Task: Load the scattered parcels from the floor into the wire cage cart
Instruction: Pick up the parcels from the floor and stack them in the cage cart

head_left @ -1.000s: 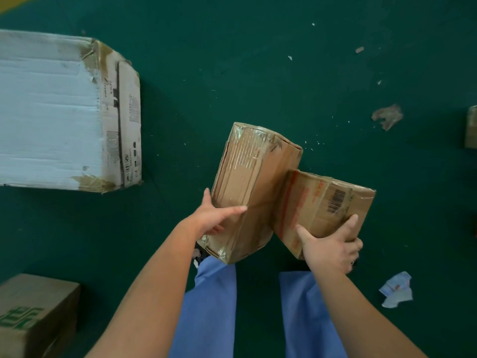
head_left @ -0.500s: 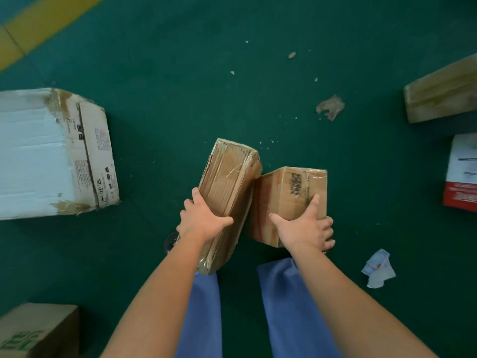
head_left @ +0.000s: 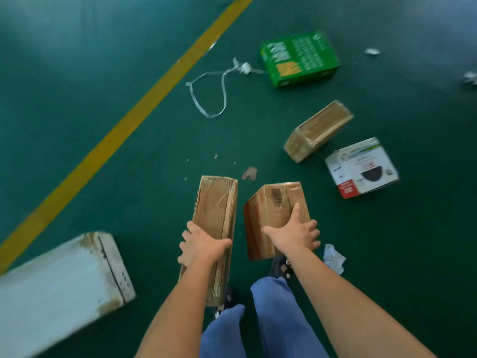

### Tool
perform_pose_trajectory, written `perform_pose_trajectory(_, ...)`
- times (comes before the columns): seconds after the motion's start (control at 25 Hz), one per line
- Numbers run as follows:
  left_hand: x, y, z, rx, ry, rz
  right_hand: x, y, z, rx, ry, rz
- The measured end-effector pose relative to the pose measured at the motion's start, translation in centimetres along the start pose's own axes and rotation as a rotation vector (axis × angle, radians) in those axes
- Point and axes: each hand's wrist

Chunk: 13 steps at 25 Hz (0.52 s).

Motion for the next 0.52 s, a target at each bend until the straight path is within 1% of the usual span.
perform_pose_trajectory(0.16,-9.3,-4.4,2.5,0.086,0.025,-0.189,-6.0,-7.2,5.5,0.195,-0.034,-0.154)
perform_pose_trajectory(0.28,-15.8,-8.7,2.2,0.152,0.103,-0.344,-9.1,-14.0,9.4,0.314,-0.094,-0.26)
perform_pose_trajectory(0.4,-22.8,-12.7,-0.2,0.262,0.163,-0.517,-11.0,-21.6,12.7,0.46,-0.155,-0.334)
perform_pose_trajectory(0.52,-30.0,-15.0,-4.7,0.343,0.176,-0.651,-12.9,-29.9,14.3,0.589,-0.209,-0.414)
Point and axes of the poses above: each hand's wrist, its own x-axis towards the middle knuckle, its own z-axis out of the back of the hand, y = z × x, and after that the axes turned 12 degrees about -x, right-handed
